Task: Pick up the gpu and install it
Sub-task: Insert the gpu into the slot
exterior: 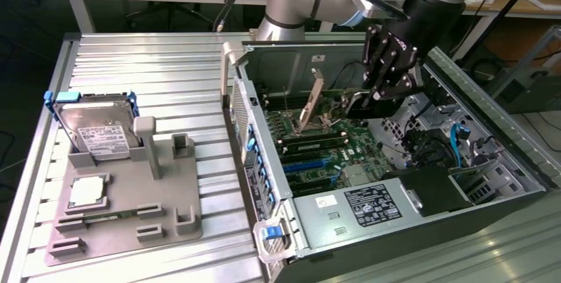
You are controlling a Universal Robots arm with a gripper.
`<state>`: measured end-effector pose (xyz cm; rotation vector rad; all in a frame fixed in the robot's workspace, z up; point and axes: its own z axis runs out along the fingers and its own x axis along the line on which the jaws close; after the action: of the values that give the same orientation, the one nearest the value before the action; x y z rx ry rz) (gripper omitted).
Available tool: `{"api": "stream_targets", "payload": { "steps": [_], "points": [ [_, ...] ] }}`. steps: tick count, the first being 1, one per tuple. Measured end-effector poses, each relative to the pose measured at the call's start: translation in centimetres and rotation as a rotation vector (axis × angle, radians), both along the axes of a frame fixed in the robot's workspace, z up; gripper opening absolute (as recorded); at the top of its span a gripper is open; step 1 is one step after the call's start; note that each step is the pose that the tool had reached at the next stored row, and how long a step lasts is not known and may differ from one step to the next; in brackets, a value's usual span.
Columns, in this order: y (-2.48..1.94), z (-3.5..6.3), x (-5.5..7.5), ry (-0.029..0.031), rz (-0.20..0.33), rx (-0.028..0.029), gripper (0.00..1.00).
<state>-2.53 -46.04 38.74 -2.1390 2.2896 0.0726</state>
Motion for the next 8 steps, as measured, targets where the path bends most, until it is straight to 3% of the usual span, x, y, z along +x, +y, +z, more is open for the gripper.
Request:
{"api": "stream_targets", "payload": {
  "steps": [8],
  "points": [
    [0.0,-0.17,0.0,0.0,0.0,0.0001,0.27]
  ]
}}
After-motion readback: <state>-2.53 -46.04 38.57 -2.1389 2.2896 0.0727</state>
